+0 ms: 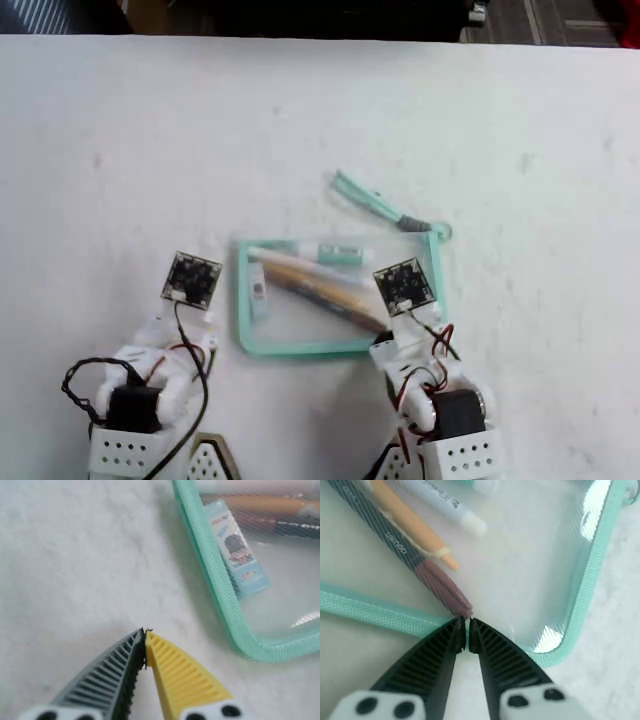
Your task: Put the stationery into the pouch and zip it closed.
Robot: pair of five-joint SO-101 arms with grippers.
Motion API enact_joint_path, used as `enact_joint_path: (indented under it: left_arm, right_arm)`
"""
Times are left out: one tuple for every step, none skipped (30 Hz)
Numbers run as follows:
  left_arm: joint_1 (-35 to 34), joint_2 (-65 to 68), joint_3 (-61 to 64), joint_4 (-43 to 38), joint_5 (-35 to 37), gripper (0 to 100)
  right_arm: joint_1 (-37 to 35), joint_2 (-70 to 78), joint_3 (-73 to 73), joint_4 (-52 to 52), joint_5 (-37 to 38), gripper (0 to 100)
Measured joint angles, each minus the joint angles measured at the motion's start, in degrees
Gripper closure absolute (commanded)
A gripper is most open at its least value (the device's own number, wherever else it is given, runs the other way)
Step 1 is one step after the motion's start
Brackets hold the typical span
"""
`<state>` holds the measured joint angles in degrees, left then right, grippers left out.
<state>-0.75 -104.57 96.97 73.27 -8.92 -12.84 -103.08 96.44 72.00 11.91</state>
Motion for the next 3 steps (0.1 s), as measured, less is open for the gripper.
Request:
enact_joint_path:
  left_arm:
    - [0.0, 0.0, 0.0, 0.0, 0.0, 98]
    - [0.0, 0.0, 0.0, 0.0, 0.0, 98]
    - [0.0, 0.0, 0.0, 0.0, 0.0, 98]
  right_arm:
    - [0.0, 0.0, 0.0, 0.0, 0.0, 98.1]
    - [0.0, 0.0, 0.0, 0.0, 0.0, 98.1]
    - [0.0, 0.0, 0.0, 0.0, 0.0, 98.1]
